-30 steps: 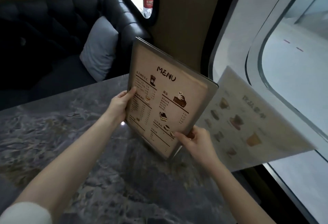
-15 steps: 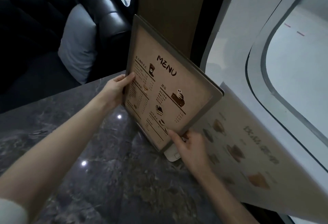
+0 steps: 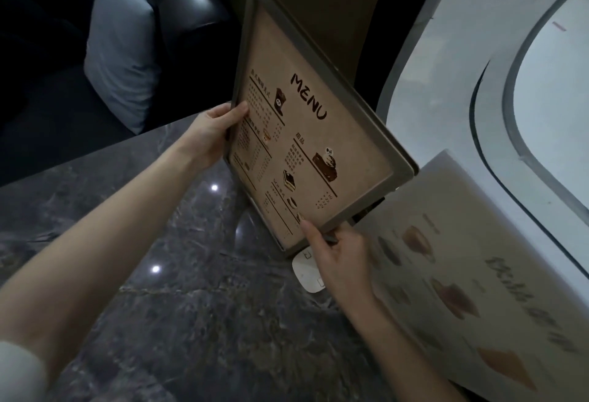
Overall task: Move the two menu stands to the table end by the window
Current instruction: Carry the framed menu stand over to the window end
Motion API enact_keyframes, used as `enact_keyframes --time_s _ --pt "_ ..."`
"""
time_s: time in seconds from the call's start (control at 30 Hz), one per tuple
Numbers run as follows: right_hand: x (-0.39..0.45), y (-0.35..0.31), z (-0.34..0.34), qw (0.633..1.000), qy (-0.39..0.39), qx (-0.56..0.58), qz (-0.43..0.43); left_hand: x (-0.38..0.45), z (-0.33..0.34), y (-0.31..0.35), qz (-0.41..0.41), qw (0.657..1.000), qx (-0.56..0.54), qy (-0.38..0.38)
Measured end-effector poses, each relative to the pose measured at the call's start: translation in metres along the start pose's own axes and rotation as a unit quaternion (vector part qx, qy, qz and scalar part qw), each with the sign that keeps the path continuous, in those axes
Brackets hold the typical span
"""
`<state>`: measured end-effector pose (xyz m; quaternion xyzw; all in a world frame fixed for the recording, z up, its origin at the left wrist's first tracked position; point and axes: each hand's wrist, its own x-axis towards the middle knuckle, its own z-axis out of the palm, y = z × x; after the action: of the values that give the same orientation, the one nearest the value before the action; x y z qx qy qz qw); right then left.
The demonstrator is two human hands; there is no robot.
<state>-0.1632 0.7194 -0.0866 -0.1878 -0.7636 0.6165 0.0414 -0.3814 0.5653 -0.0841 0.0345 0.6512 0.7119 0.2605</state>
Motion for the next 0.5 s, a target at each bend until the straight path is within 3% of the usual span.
enact_keyframes --time_s 0.5 --pt "0.002 -0.005 0.003 0.999 -0.013 -0.038 -0.014 0.005 -0.002 -0.013 -0.019 1.000 0.018 0.009"
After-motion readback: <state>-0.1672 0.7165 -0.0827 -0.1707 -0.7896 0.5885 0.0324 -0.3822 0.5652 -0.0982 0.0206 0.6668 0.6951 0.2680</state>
